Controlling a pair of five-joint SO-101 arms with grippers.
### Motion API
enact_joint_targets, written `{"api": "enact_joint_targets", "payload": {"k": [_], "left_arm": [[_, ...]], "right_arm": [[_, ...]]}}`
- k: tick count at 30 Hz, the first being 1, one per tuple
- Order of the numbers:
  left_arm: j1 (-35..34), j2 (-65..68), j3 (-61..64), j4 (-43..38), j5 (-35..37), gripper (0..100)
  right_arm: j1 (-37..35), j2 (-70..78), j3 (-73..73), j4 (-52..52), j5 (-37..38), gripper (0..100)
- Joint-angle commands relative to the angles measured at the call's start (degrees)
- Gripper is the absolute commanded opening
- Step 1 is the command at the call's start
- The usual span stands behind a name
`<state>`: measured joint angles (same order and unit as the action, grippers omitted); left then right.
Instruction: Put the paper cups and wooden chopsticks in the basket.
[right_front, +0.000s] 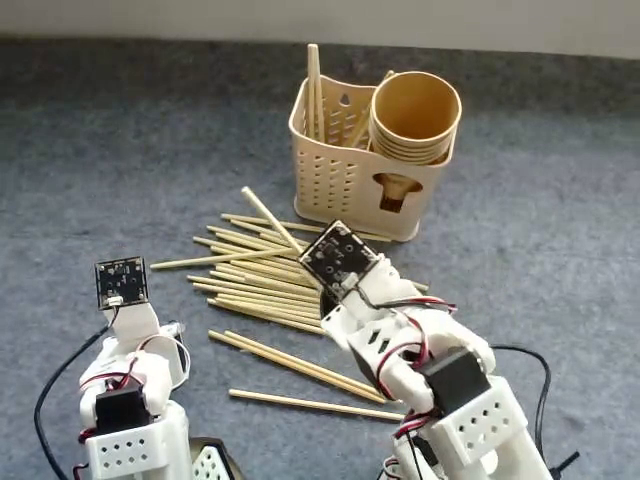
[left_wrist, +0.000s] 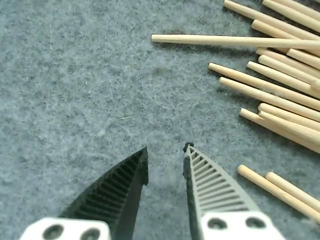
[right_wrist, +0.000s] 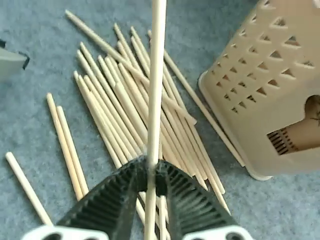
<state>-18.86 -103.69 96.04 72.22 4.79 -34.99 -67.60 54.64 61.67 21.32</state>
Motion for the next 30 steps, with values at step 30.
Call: {"api": "enact_joint_targets", "payload": {"k": [30], "left_arm": [[-0.31,0.13,1.19,0.18,-0.09,13]], "right_arm": [[9.54,21.32,-1.19,-84.00,-7.91,0.6]]}}
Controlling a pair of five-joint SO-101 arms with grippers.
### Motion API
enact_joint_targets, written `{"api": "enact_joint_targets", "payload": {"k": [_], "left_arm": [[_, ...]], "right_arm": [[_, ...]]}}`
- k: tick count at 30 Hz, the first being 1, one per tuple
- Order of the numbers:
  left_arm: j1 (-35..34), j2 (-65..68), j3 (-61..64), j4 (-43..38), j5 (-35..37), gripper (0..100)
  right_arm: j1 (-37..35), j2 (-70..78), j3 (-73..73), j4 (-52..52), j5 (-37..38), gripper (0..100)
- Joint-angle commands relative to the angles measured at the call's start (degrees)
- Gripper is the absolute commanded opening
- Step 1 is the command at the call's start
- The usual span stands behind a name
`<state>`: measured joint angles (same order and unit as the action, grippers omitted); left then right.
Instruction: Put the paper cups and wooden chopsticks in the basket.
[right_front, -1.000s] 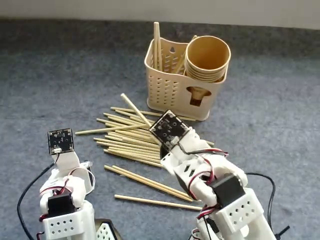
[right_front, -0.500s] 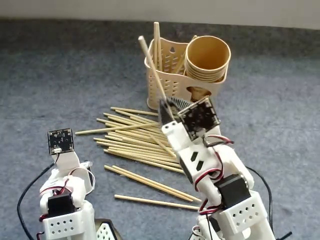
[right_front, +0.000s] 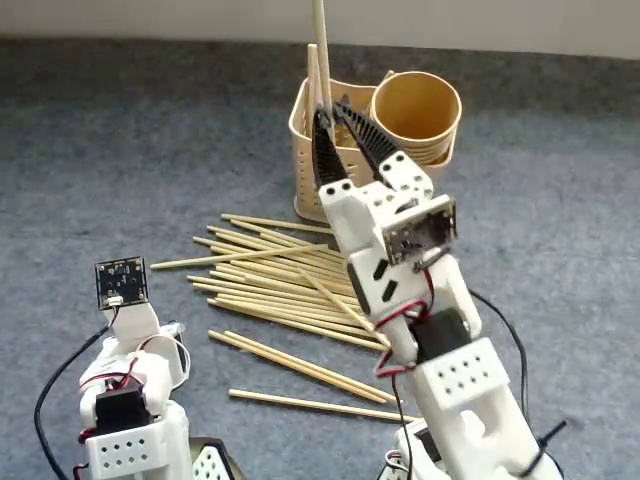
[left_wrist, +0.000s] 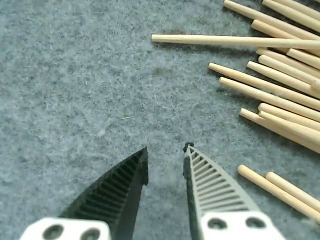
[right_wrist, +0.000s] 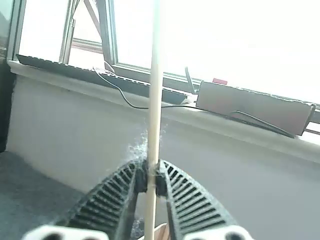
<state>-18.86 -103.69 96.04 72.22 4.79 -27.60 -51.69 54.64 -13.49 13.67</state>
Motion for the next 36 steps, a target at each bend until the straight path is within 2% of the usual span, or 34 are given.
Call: {"api": "enact_joint_targets", "payload": {"k": [1,5,13,18,24,30,36], "left_arm": [[-0.31,0.13,1.19,0.18,-0.09,13],[-0.31,0.13,1.19,0.18,-0.09,13],[-0.31,0.13,1.19,0.18,-0.09,13],[-0.31,0.13,1.19,0.18,-0.09,13],[-0.31,0.13,1.19,0.18,-0.09,13],[-0.31,0.13,1.19,0.18,-0.09,13],[-0.31,0.13,1.19,0.18,-0.09,13]], "right_arm": [[2.86,7.52,-1.19,-11.38,-0.26,0.6],[4.18,14.46,-1.19,-17.36,-0.26,0.6],[4.35,21.76,-1.19,-17.98,-0.18,0.9],[4.18,22.64,-1.10,-17.63,-0.35,10.8],[4.00,21.14,-1.01,-17.36,-0.35,10.8],[3.38,11.38,-2.33,-0.66,-1.14,10.8],[2.59,-1.63,-5.05,23.16,-11.52,11.2]]}}
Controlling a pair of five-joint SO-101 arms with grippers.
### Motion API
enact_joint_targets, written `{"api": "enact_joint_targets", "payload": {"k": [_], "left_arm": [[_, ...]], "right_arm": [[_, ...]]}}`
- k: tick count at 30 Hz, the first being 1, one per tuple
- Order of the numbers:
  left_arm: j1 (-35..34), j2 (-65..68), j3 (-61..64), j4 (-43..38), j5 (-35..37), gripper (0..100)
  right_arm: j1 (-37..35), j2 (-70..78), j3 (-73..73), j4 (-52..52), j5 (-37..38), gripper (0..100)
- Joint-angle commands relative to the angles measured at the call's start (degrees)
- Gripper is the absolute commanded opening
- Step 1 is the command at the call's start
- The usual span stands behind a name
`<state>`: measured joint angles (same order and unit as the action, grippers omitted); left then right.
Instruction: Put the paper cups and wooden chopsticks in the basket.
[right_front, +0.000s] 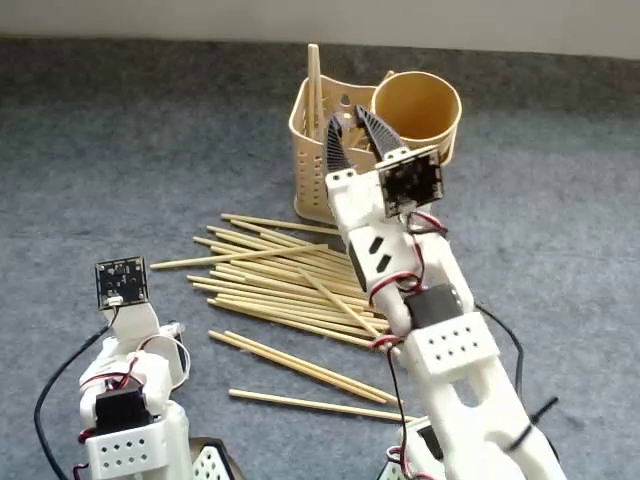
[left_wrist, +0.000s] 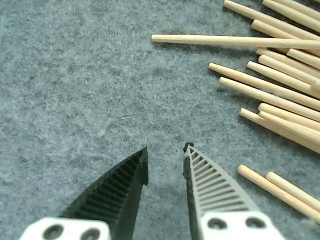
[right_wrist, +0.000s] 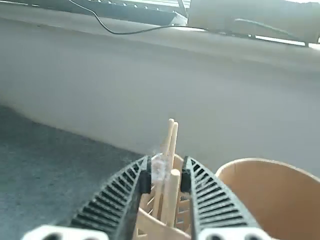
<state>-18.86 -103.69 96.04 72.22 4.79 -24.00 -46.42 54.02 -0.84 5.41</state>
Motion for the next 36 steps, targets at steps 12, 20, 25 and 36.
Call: {"api": "enact_joint_targets", "payload": {"k": [12,20,25,36], "left_arm": [[-0.31,0.13,1.19,0.18,-0.09,13],[-0.31,0.13,1.19,0.18,-0.09,13],[-0.31,0.13,1.19,0.18,-0.09,13],[-0.31,0.13,1.19,0.18,-0.09,13]], "right_arm": [[-4.70,-13.58,-4.79,42.51,-3.34,10.8],[-7.25,-13.49,-4.70,51.12,2.37,7.7],[-11.74,-9.10,-3.74,53.67,3.08,7.7],[-11.82,19.65,-8.84,53.58,6.86,7.4]]}}
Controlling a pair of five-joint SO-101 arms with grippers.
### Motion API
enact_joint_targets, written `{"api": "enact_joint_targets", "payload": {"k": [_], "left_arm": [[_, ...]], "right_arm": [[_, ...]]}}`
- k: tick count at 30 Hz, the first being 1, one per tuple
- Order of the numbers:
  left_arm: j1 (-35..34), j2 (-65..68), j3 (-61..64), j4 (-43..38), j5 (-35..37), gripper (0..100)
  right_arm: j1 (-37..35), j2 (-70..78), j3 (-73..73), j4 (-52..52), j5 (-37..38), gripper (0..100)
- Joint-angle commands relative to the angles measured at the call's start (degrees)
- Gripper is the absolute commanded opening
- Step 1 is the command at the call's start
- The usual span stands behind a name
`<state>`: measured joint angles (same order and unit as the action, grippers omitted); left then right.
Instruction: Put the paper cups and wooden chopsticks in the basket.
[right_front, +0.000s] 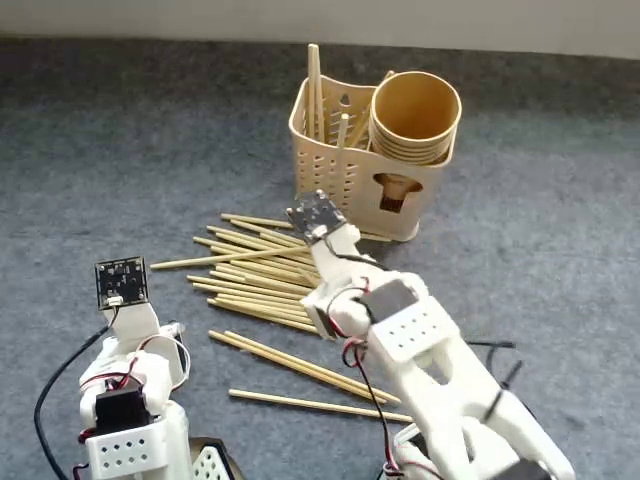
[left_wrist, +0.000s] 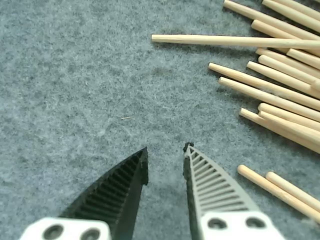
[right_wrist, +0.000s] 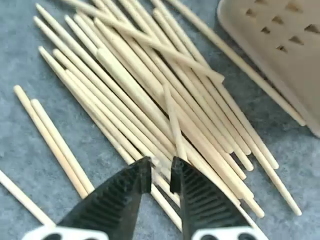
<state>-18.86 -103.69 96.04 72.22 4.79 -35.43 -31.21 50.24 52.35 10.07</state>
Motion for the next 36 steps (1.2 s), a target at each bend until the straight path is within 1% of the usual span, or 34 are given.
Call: {"api": "enact_joint_targets", "payload": {"k": [1,8,16,20,23,25,36], "left_arm": [[-0.31,0.13,1.19,0.18,-0.09,13],[-0.31,0.13,1.19,0.18,-0.09,13],[-0.31,0.13,1.19,0.18,-0.09,13],[-0.31,0.13,1.19,0.18,-0.09,13],[-0.31,0.13,1.19,0.18,-0.09,13],[-0.31,0.13,1.19,0.18,-0.09,13],[-0.31,0.13,1.19,0.18,-0.09,13]], "right_arm": [[-0.31,6.29,-6.11,0.40,2.20,7.4],[-0.22,16.04,-10.24,0.31,2.46,7.4],[4.62,22.73,-14.81,0.31,2.46,7.4],[4.79,23.43,-15.34,0.48,2.73,7.4],[4.88,23.43,-15.16,0.57,5.98,7.4],[4.88,23.78,-14.99,0.57,6.77,7.4],[4.53,24.13,-14.81,0.22,6.95,7.4]]}}
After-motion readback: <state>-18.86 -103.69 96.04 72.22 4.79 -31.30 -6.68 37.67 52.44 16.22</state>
